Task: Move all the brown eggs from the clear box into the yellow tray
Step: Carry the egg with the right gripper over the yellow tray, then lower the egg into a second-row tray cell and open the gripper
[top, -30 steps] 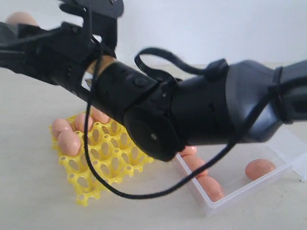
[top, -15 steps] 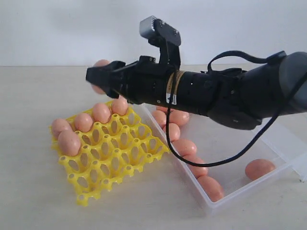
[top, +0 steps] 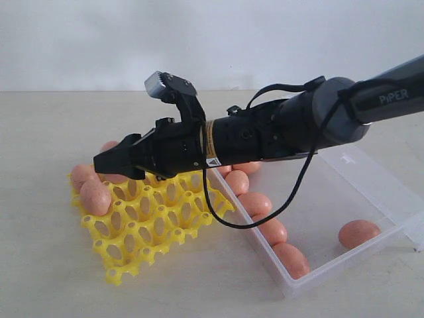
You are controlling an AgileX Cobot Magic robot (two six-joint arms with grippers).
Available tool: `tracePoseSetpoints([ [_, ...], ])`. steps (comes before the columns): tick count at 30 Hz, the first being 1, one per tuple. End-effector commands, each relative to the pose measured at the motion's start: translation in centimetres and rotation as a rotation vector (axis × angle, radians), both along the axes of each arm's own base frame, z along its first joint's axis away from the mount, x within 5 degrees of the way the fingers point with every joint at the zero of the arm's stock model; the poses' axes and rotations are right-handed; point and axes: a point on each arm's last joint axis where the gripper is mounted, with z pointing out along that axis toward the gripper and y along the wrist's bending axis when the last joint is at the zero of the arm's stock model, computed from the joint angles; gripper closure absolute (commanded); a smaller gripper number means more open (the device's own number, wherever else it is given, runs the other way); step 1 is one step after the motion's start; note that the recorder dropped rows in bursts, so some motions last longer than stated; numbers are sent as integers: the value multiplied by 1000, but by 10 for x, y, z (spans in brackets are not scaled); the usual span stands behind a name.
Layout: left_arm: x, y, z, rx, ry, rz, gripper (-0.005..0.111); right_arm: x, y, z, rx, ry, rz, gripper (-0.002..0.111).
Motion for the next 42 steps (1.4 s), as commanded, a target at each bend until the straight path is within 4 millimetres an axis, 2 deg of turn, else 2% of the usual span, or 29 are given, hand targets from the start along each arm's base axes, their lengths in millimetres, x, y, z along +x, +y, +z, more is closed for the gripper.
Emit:
tracePoseSetpoints([
  [1, 0, 0, 0, -4, -7, 2, 103, 14, -2, -7, -59, -25, -54, 108],
  [8, 0, 0, 0, -4, -7, 2, 103, 25, 2, -24, -85, -19, -61, 108],
  [12, 0, 0, 0, -4, -7, 2, 103, 29, 8, -26, -102, -60, -46, 108],
  [17, 0, 0, 0, -4, -7, 2, 103, 23, 24, -29, -186, -157, -18, 108],
  [21, 0, 0, 0, -4, -7, 2, 103, 17, 33, -40, -316, -232, -9, 108],
  [26, 0, 0, 0, -4, -7, 2, 103, 18, 32, -44, -393, -236, -51, 108],
  [35, 0, 0, 0, -4, -7, 2, 103, 18, 32, -49, -402, -242, -38, 107],
  [38, 0, 0, 0, -4, -7, 2, 103, 17, 33, -53, -391, -231, -26, 96],
  [42, 0, 0, 0, -4, -7, 2, 103, 17, 34, -52, -379, -232, -18, 69],
])
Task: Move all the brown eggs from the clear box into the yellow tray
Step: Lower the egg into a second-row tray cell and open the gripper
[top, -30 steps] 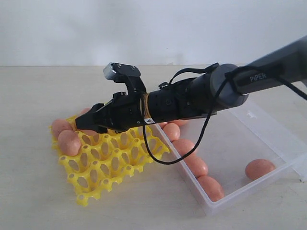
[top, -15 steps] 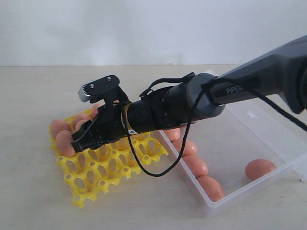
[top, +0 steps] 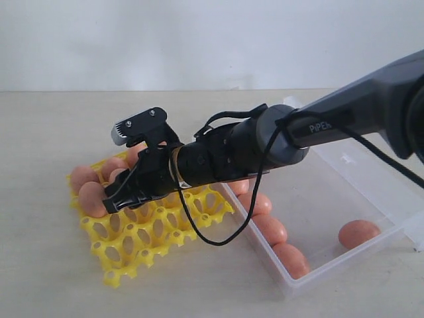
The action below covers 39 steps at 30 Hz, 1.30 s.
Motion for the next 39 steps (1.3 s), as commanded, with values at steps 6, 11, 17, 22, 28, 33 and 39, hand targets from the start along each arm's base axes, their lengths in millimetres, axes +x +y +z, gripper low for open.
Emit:
tracePoseSetpoints([
  [6, 0, 0, 0, -4, -7, 2, 103, 1, 2, 0, 24, 11, -15, 59],
  [11, 0, 0, 0, -4, -7, 2, 103, 1, 1, 16, 44, -15, -20, 59],
  [17, 0, 0, 0, -4, -7, 2, 103, 2, -2, 36, 40, -57, -47, 59],
  [22, 0, 0, 0, -4, -7, 2, 103, 1, -3, 55, 70, -76, -64, 60],
  [28, 0, 0, 0, -4, -7, 2, 103, -2, -4, 59, 135, 61, -135, 81],
  [33, 0, 0, 0, -4, -7, 2, 103, -7, -5, 53, 62, 78, -73, 108],
  [39, 0, 0, 0, -4, -7, 2, 103, -12, -6, 42, -24, 117, -27, 108],
])
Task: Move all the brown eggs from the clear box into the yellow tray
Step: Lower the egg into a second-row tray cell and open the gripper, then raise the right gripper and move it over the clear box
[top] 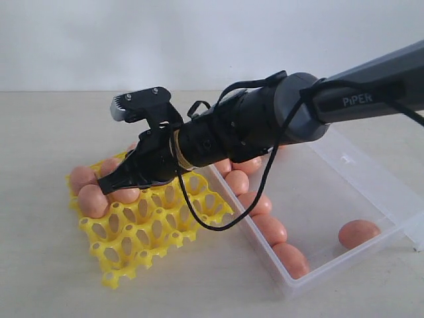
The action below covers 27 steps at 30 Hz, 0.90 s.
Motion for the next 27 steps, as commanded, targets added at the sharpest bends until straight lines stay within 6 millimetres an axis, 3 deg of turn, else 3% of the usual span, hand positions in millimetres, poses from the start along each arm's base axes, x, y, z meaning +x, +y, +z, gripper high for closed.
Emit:
tracePoseSetpoints([
  [1, 0, 0, 0, -4, -7, 2, 103, -2, 0, -11, -34, 48, 14, 108],
  [4, 0, 0, 0, -4, -7, 2, 103, -3, 1, -27, -47, 92, 17, 108],
  [11, 0, 0, 0, -4, -7, 2, 103, -10, 5, -19, 1, 129, 77, 108],
  [20, 0, 0, 0, -4, -7, 2, 103, -20, -15, 103, 118, -156, 1, 108],
  [23, 0, 0, 0, -4, -7, 2, 103, -30, -28, 128, 139, -212, -31, 108],
  [27, 0, 0, 0, -4, -7, 2, 103, -50, -60, 146, 59, -355, -147, 109],
])
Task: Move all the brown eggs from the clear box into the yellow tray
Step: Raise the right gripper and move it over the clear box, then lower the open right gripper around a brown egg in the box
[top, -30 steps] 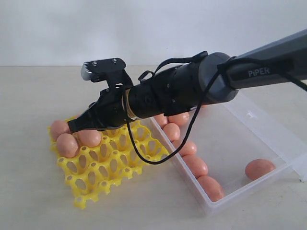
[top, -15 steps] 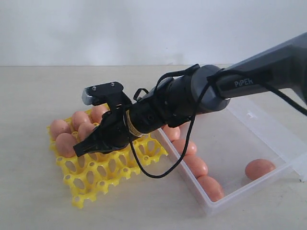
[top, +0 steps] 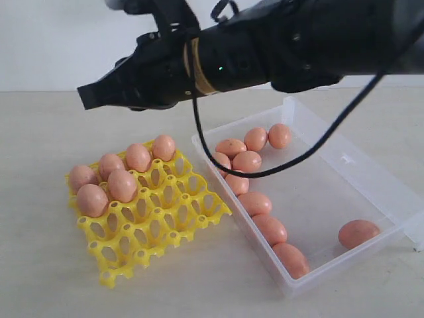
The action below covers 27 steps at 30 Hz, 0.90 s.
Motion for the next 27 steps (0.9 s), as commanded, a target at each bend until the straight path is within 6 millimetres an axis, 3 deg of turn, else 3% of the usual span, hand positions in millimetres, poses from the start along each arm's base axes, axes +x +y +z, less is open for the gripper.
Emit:
tracePoseSetpoints([
  [1, 0, 0, 0, -4, -7, 2, 103, -21, -40, 16, -94, -155, -164, 109],
  [4, 0, 0, 0, -4, -7, 2, 103, -37, -74, 11, -224, -246, -330, 109],
  [8, 0, 0, 0, -4, -7, 2, 103, -45, -130, -15, -524, -298, -700, 109],
  [9, 0, 0, 0, -4, -7, 2, 103, -42, -146, -31, -657, -193, -761, 109],
  [12, 0, 0, 0, -4, -7, 2, 103, -23, -167, -66, -679, 217, -694, 109],
  [13, 0, 0, 0, -4, -7, 2, 103, -14, -171, -76, -634, 392, -630, 109],
  [14, 0, 0, 0, -4, -7, 2, 103, -6, -171, -78, -651, 458, -523, 109],
  [16, 0, 0, 0, -4, -7, 2, 103, 11, -164, -81, -583, 741, -143, 109],
  [18, 0, 0, 0, -4, -7, 2, 103, 21, -161, -84, -612, 822, 4, 105],
  [19, 0, 0, 0, -4, -7, 2, 103, 23, -160, -85, -626, 844, 32, 102],
  [21, 0, 0, 0, -4, -7, 2, 103, 32, -157, -90, -634, 834, 78, 81],
  [22, 0, 0, 0, -4, -7, 2, 103, 34, -156, -92, -638, 825, 98, 65],
  [24, 0, 0, 0, -4, -7, 2, 103, 34, -156, -95, -639, 825, 111, 51],
  [27, 0, 0, 0, -4, -7, 2, 103, 36, -154, -99, -619, 837, 113, 53],
])
